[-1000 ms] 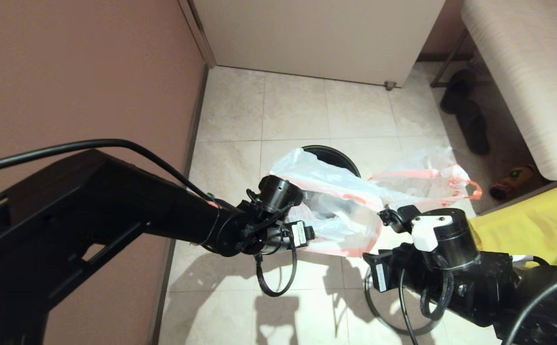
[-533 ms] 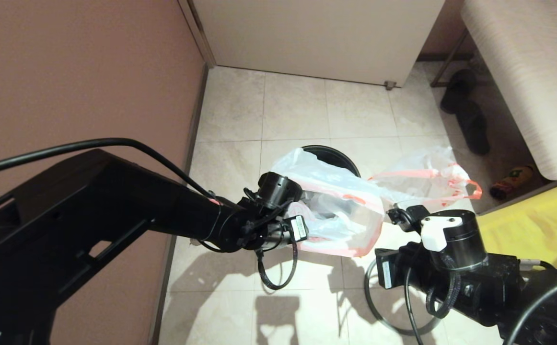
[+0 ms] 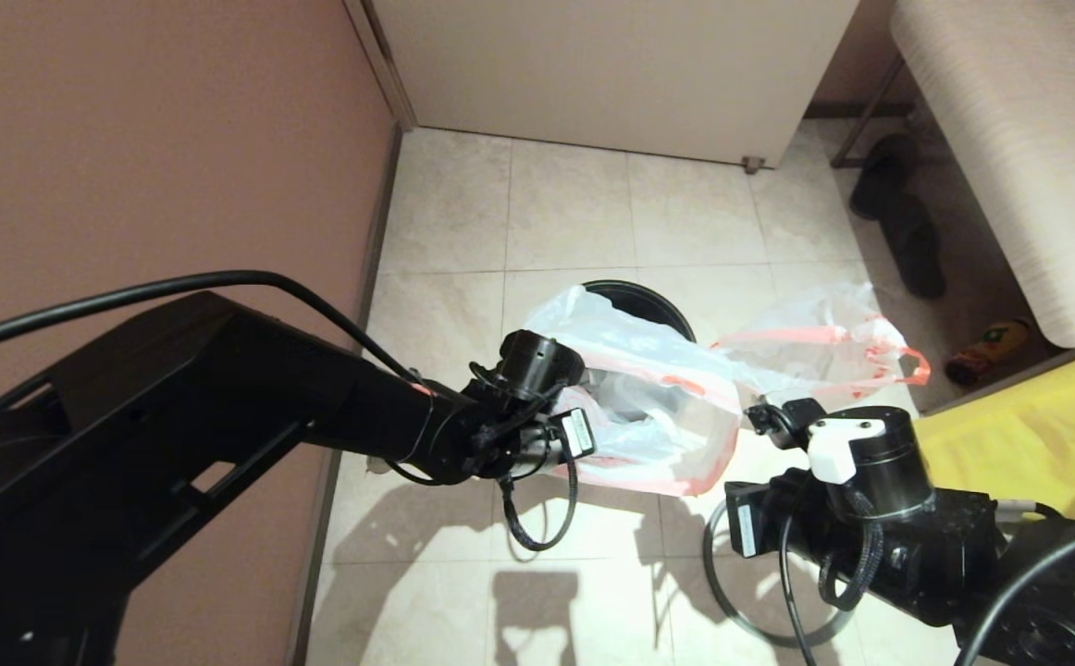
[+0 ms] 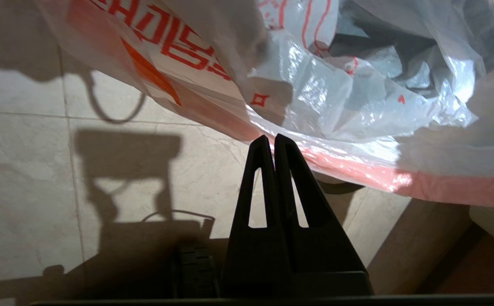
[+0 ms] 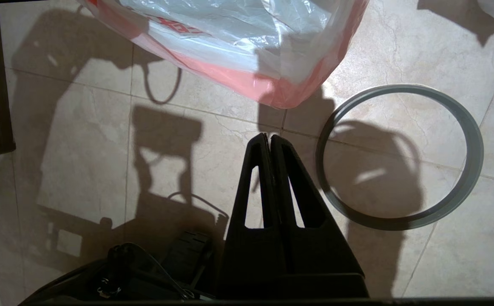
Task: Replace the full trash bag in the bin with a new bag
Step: Put the new garbage bag on the trash can
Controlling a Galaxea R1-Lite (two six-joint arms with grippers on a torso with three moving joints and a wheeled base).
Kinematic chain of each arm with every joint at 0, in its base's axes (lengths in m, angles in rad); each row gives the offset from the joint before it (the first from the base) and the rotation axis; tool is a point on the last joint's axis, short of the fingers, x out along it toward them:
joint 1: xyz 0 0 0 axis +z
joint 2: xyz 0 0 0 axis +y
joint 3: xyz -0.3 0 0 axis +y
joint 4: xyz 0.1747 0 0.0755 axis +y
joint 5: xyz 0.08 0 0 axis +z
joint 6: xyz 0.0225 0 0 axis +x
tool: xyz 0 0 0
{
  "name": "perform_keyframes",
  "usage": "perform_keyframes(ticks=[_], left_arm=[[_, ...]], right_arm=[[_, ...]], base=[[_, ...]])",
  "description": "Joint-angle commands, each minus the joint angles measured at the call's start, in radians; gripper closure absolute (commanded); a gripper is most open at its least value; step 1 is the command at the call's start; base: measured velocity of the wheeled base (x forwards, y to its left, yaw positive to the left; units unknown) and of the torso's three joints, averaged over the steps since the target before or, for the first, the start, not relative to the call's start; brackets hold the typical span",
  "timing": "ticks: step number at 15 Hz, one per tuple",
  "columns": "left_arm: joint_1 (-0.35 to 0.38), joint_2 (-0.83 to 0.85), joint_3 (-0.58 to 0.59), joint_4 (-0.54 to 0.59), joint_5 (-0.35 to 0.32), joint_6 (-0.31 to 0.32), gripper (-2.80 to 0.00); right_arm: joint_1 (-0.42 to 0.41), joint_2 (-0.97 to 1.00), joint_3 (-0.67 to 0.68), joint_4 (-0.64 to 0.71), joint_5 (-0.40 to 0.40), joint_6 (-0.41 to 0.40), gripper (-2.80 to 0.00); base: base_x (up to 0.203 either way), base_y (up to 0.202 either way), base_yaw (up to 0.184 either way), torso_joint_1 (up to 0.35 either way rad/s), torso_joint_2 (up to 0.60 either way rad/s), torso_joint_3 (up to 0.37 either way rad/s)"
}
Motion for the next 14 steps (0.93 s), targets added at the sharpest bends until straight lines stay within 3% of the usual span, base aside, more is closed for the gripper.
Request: perform_keyframes(ticks=[1,2,9,14], left_arm=[[0.000,-0.001,-0.001,-0.003,0.010,-0.026,-1.42],[-0.001,0.000,-0.005,-0.004,0.016,-0.038,-2.80],[0.021,0.172,-0.157,-0.034,0.066,-0.038,-2.80],[0.016,0.328,-0.378,-0.026,0.106,0.006,-2.80]], right_arm=[[-0.001,0.006,0.000,-0.004,-0.001,0.002,0.00],[-0.005,0.008,-0.001,-0.004,0.000,0.002,0.00],[-0.059,-0.008,-0.001,-0.068,0.042,-0.001,0.00],[-0.059,-0.054,0.020,-0.070,0.080,0.004,0.00]], base=[[0.000,0.000,0.000,0.000,0.00,0.000],[0.000,0.000,0.000,0.000,0.00,0.000],[0.000,0.000,0.000,0.000,0.00,0.000],[0.000,0.000,0.000,0.000,0.00,0.000]])
